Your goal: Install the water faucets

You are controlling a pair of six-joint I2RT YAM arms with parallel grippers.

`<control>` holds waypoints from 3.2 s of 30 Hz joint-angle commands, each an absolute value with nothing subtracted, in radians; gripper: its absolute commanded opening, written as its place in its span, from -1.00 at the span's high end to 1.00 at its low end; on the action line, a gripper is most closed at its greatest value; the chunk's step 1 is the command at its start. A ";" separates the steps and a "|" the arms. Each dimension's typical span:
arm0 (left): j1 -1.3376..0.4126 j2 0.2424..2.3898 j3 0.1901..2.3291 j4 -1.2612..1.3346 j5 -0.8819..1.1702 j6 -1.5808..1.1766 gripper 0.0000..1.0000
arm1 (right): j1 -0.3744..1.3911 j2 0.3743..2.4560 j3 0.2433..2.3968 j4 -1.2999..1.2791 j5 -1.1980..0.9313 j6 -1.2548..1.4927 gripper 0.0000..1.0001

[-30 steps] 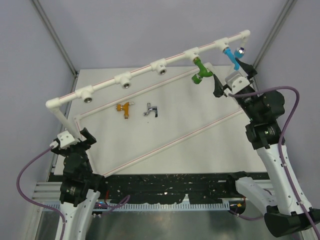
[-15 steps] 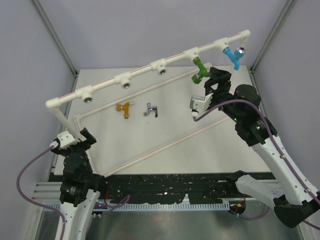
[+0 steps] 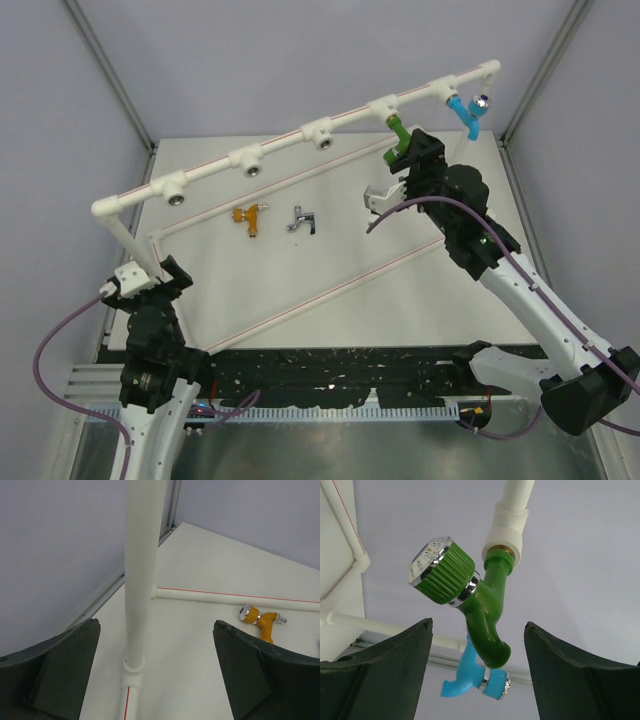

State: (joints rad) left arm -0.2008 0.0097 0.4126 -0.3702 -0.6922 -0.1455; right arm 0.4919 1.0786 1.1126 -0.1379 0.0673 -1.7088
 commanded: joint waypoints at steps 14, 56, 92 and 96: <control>-0.202 -0.163 0.411 -0.334 -0.706 -0.143 -0.99 | 0.456 1.147 1.134 0.181 -0.083 -0.951 0.66; -0.204 -0.164 0.413 -0.344 -0.700 -0.146 -0.99 | 0.278 0.853 0.994 0.307 -0.216 -0.313 -0.71; -0.206 -0.158 0.413 -0.345 -0.684 -0.146 -0.99 | 0.219 1.140 1.276 0.055 -0.164 -0.268 0.47; -0.206 -0.158 0.413 -0.344 -0.683 -0.146 -0.99 | 0.221 1.075 1.273 0.037 -0.170 -0.432 -0.14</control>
State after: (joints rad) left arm -0.2028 0.0097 0.4126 -0.3717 -0.6872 -0.1474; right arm 0.2203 1.1538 1.2373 0.0360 -0.1566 -0.2935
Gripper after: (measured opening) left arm 0.994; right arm 0.470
